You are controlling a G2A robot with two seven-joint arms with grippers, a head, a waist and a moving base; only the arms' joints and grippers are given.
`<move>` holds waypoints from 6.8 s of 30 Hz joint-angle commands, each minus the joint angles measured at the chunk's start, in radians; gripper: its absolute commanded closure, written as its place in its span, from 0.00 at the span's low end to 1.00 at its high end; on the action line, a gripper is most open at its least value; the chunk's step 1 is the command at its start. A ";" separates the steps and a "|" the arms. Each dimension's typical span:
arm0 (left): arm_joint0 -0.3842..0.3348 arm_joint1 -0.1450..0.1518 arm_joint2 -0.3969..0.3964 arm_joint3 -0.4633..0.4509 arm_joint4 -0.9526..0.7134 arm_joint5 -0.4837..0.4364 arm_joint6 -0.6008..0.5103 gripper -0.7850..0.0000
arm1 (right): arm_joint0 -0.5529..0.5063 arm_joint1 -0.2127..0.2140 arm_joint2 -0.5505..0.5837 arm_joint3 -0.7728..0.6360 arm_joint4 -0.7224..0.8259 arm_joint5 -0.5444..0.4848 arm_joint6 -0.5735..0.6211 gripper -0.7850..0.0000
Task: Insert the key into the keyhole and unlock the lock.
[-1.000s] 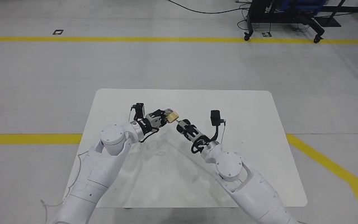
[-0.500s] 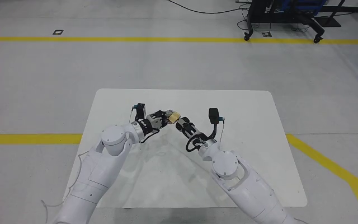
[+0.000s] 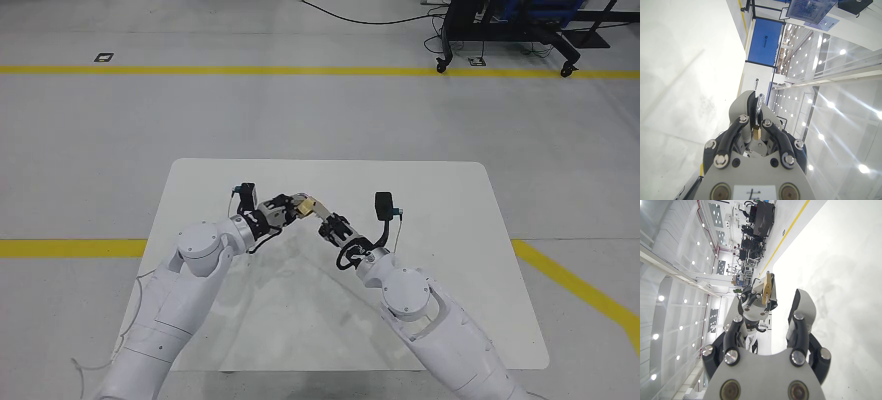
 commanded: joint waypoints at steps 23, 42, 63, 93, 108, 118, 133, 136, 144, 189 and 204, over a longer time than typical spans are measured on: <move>0.006 -0.002 -0.016 -0.014 -0.048 -0.053 -0.060 1.00 | -0.069 0.008 0.137 0.014 0.373 -0.198 0.284 0.65; 0.000 0.000 -0.005 -0.014 -0.005 -0.084 -0.111 1.00 | -0.073 0.002 0.147 0.037 0.411 -0.147 0.279 0.72; 0.004 0.003 0.003 -0.030 0.045 -0.133 -0.131 1.00 | -0.046 -0.013 0.162 0.102 0.601 -0.127 0.328 1.00; 0.018 0.004 -0.012 -0.043 0.053 -0.207 -0.107 1.00 | -0.051 -0.008 0.211 0.137 0.724 -0.101 0.532 0.50; 0.017 0.003 -0.012 -0.045 0.056 -0.209 -0.113 1.00 | -0.072 -0.005 0.181 0.056 0.533 -0.107 0.376 0.64; 0.017 0.004 -0.012 -0.044 0.057 -0.207 -0.122 1.00 | -0.066 -0.012 0.158 0.052 0.463 -0.125 0.278 1.00; 0.022 0.002 -0.024 -0.039 0.032 -0.171 -0.075 1.00 | -0.104 -0.009 0.171 0.019 0.399 -0.147 0.239 0.93; 0.025 -0.002 -0.029 -0.028 -0.035 -0.118 -0.071 1.00 | -0.122 -0.007 0.183 -0.008 0.377 -0.195 0.247 1.00; 0.010 -0.010 -0.030 0.015 -0.214 0.101 -0.091 1.00 | -0.163 -0.004 0.150 -0.063 0.170 -0.404 0.240 1.00; 0.007 -0.005 -0.020 -0.010 -0.171 -0.037 -0.190 1.00 | -0.039 -0.033 0.148 0.112 0.545 -0.234 0.392 1.00; 0.019 -0.002 -0.018 -0.035 -0.108 -0.115 -0.175 1.00 | -0.024 -0.044 0.169 0.189 0.808 -0.194 0.525 1.00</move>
